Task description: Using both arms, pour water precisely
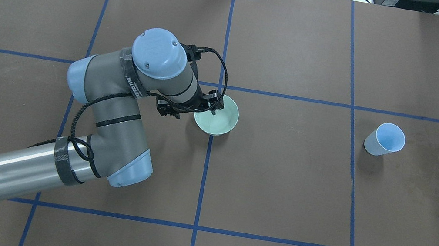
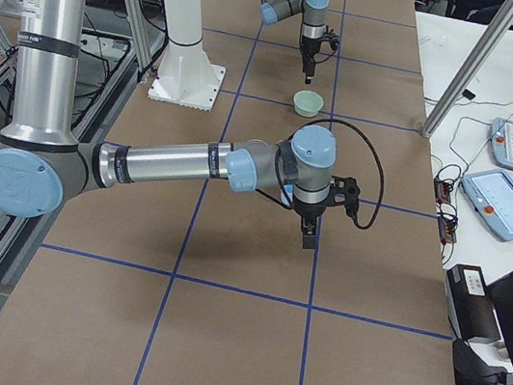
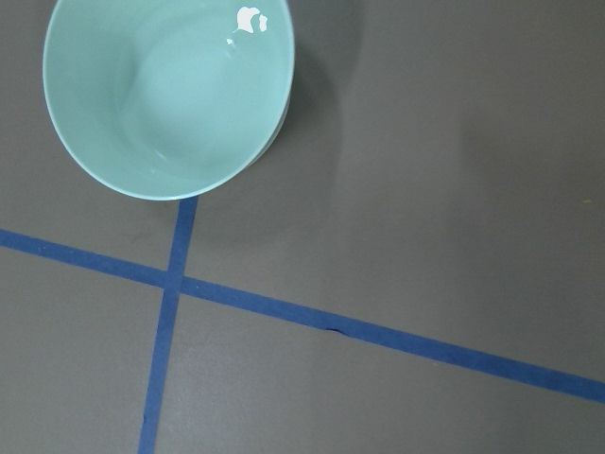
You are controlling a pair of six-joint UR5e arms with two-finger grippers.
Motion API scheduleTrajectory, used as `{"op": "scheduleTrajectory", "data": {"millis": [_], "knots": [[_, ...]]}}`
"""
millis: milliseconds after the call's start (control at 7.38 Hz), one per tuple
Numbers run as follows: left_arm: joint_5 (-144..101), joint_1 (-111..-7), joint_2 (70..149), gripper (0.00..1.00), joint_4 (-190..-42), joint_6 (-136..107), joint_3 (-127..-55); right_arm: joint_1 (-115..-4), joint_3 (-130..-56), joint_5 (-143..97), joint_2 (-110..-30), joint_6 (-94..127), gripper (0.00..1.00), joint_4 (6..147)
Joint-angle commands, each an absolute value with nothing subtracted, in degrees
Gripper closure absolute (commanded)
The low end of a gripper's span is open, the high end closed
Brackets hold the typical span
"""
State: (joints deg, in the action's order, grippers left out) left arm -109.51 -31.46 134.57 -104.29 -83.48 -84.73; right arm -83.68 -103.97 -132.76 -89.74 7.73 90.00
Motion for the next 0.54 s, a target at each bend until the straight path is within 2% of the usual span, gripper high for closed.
{"op": "scheduleTrajectory", "data": {"millis": [0,135,271,406], "knots": [[-109.07,-30.32,135.79,0.0,-107.39,-83.85,-80.08,-83.41,-103.8,-132.8,-89.47,6.15,0.0,93.43],[-109.07,-30.5,135.79,0.06,-107.4,-83.59,-79.63,-83.41,-103.8,-132.8,-89.47,6.15,0.0,93.51],[-108.99,-30.59,135.7,0.17,-107.4,-83.5,-79.45,-83.41,-103.8,-132.8,-89.47,6.15,0.0,93.52],[-108.98,-30.59,135.7,0.5,-107.49,-83.5,-79.28,-83.32,-103.8,-132.8,-89.39,6.15,0.0,94.12]]}}
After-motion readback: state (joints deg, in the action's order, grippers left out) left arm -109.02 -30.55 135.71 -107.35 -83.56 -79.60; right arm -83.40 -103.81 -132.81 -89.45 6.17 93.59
